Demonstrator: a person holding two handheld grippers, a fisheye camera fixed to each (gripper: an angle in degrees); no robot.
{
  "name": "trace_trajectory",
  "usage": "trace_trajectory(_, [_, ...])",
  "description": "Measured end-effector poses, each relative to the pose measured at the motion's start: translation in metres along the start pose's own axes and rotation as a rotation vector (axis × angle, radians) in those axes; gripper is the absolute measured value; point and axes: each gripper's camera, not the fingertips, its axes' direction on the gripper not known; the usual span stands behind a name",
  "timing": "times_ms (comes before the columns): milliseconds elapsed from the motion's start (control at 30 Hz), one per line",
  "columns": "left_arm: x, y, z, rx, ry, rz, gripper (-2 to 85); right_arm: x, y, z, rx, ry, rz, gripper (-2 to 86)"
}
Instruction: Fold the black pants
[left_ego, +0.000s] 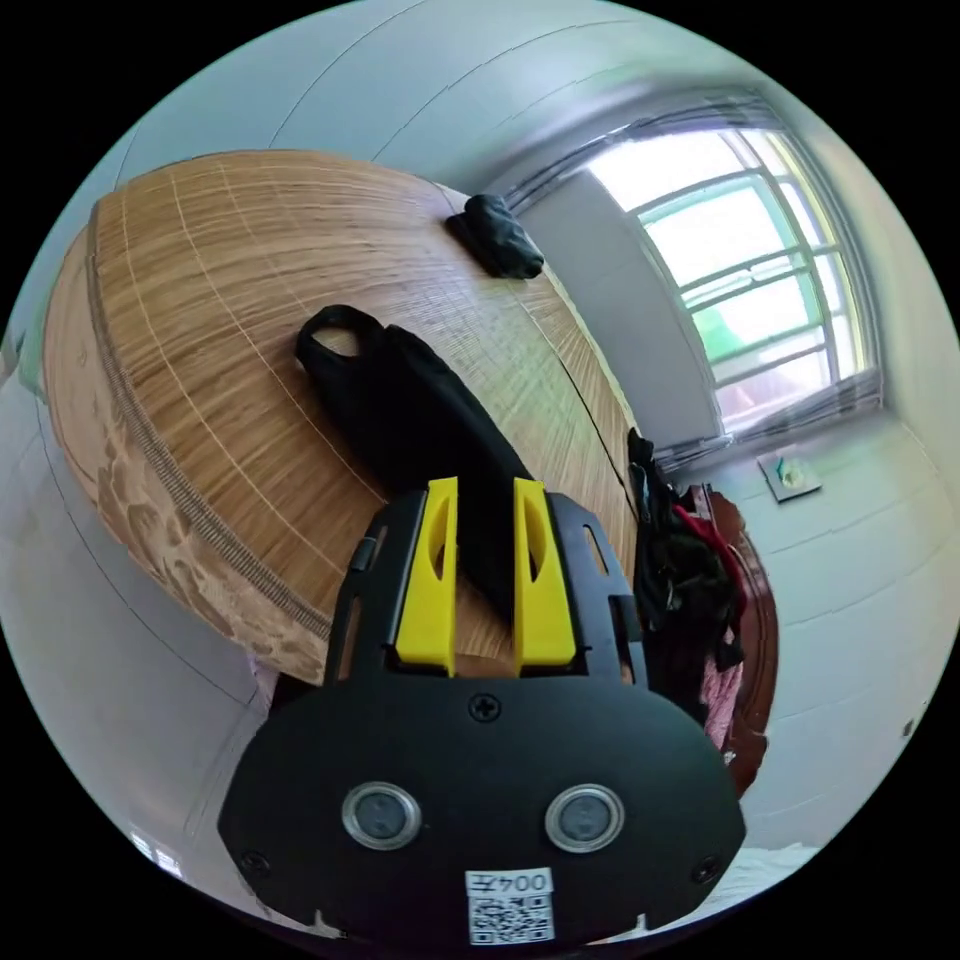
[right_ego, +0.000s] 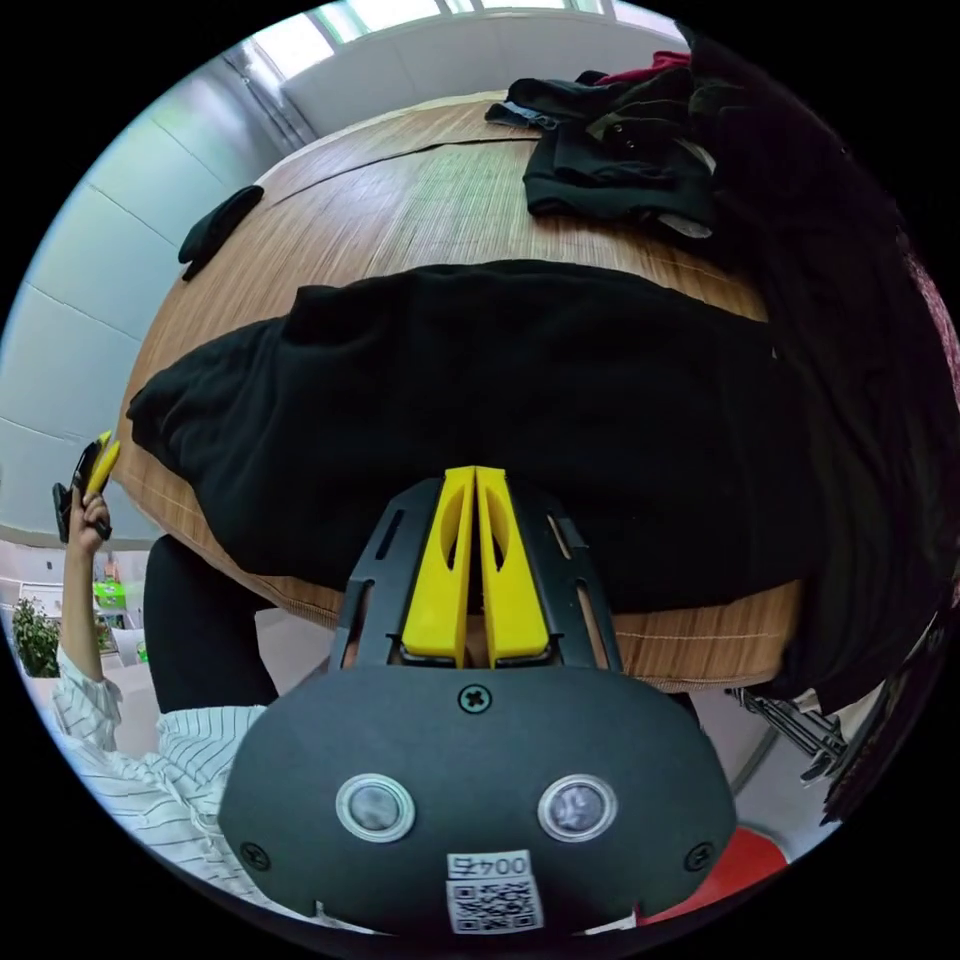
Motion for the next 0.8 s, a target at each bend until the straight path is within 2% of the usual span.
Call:
trace_trajectory(100, [-0.014,-0.037,0.022,-0.069,0.087,-0.093,15.2,-0.027,-0.025,0.005,-0.06,0.082,-0.043,-0.8])
trace_trajectory(233, [-0.016,-0.072,0.036,-0.061,0.053,-0.123,17.1,-0.068,-0.052,0.014,-0.101,0.216,-0.089,-0.6])
trace_trajectory(300, [-0.019,-0.084,0.042,-0.071,0.032,-0.149,16.1,-0.082,-0.062,0.017,-0.111,0.26,-0.098,-0.6])
trace_trajectory(433, [-0.02,-0.105,0.047,-0.036,-0.01,-0.137,6.9,-0.106,-0.077,0.023,-0.127,0.324,-0.14,-0.7])
trace_trajectory(567, [0.038,-0.105,0.006,0.123,0.013,0.206,4.1,-0.119,-0.091,0.023,-0.148,0.324,-0.136,-0.7])
trace_trajectory(633, [0.041,-0.097,-0.01,0.171,0.048,0.258,3.7,-0.123,-0.096,0.024,-0.156,0.328,-0.138,-0.7])
trace_trajectory(700, [0.025,-0.1,-0.015,0.171,0.027,0.244,3.5,-0.129,-0.101,0.024,-0.167,0.338,-0.147,-0.7])
trace_trajectory(800, [-0.044,-0.12,-0.003,0.099,-0.065,0.049,3.4,-0.137,-0.107,0.025,-0.189,0.365,-0.175,-0.7])
